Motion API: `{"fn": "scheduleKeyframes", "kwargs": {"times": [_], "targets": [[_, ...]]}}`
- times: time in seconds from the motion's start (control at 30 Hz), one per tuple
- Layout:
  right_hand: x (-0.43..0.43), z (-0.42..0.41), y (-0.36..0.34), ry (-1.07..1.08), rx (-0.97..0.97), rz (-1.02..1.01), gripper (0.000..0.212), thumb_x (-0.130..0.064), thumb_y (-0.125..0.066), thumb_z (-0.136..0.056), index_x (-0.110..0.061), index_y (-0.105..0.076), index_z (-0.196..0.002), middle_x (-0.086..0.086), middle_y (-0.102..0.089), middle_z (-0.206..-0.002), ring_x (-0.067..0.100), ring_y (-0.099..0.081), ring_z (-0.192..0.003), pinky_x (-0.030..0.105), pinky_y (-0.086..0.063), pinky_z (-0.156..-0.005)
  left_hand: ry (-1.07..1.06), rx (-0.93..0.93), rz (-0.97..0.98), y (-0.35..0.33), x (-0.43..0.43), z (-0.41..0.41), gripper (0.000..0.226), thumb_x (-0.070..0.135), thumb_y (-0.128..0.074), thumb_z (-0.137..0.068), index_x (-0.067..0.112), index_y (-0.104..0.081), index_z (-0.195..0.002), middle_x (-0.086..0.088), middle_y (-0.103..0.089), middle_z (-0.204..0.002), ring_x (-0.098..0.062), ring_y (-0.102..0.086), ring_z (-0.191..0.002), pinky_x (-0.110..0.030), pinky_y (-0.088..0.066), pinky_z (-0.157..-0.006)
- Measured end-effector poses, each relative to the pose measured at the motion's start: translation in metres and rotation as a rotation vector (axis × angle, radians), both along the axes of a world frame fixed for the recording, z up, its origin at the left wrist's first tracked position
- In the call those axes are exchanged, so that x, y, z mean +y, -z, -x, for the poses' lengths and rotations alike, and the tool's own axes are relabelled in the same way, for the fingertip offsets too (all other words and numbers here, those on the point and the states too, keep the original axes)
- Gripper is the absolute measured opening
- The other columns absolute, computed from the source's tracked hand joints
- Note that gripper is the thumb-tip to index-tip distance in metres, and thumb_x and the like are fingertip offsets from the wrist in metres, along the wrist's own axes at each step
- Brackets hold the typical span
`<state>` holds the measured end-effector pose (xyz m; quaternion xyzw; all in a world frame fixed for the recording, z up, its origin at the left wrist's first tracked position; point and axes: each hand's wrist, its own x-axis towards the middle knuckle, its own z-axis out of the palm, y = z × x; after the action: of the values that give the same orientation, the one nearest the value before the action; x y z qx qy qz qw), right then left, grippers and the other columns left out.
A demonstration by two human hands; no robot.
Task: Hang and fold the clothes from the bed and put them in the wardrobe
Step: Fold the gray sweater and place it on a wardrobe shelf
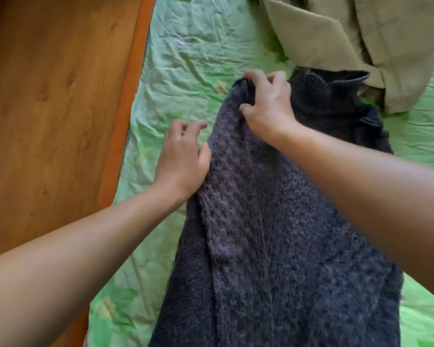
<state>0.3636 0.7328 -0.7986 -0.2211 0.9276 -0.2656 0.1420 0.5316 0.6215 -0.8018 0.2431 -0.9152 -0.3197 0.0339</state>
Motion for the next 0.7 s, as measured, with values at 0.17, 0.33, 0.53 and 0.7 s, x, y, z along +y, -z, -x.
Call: {"fn": "scheduleKeyframes", "kwargs": {"times": [0.17, 0.33, 0.53, 0.7], "targets": [[0.127, -0.034, -0.001, -0.034, 0.336, -0.034, 0.039, -0.032, -0.055, -0.097, -0.014, -0.061, -0.131, 0.011, -0.054, -0.130, 0.035, -0.049, -0.122, 0.048, -0.043, -0.100, 0.438, -0.197, 0.319, 0.008, 0.013, 0.050, 0.070, 0.047, -0.040, -0.104, 0.029, -0.004, -0.161, -0.003, 0.011, -0.169, -0.025, 0.012, -0.155, -0.050, -0.009, -0.123], [0.229, -0.011, 0.021, -0.019, 0.132, -0.645, 0.067, -0.057, -0.030, -0.102, -0.026, -0.017, -0.161, 0.005, -0.011, -0.169, 0.032, -0.006, -0.154, 0.054, -0.015, -0.122, 0.465, -0.471, 0.375, 0.034, 0.002, 0.072, 0.089, 0.069, -0.028, -0.097, 0.021, 0.012, -0.160, -0.006, 0.016, -0.168, -0.028, 0.007, -0.156, -0.047, -0.006, -0.126], [0.230, 0.027, 0.024, 0.220, 0.170, -0.376, 0.044, -0.037, -0.048, -0.102, -0.011, -0.053, -0.137, 0.017, -0.046, -0.137, 0.044, -0.046, -0.122, 0.055, -0.045, -0.098, 0.213, -0.295, 0.242, 0.027, 0.013, 0.105, 0.062, 0.054, -0.051, -0.097, 0.016, -0.040, -0.146, -0.015, -0.029, -0.152, -0.039, -0.035, -0.138, -0.050, -0.031, -0.116], [0.230, 0.061, 0.016, 0.328, 0.099, -0.272, 0.053, -0.029, -0.061, -0.096, -0.020, -0.039, -0.144, 0.022, -0.036, -0.137, 0.046, -0.043, -0.124, 0.051, -0.040, -0.107, 0.124, -0.099, 0.065, 0.009, 0.010, 0.146, 0.031, 0.014, -0.050, -0.098, 0.019, -0.055, -0.127, -0.011, -0.046, -0.130, -0.033, -0.055, -0.113, -0.032, -0.040, -0.094]]}}
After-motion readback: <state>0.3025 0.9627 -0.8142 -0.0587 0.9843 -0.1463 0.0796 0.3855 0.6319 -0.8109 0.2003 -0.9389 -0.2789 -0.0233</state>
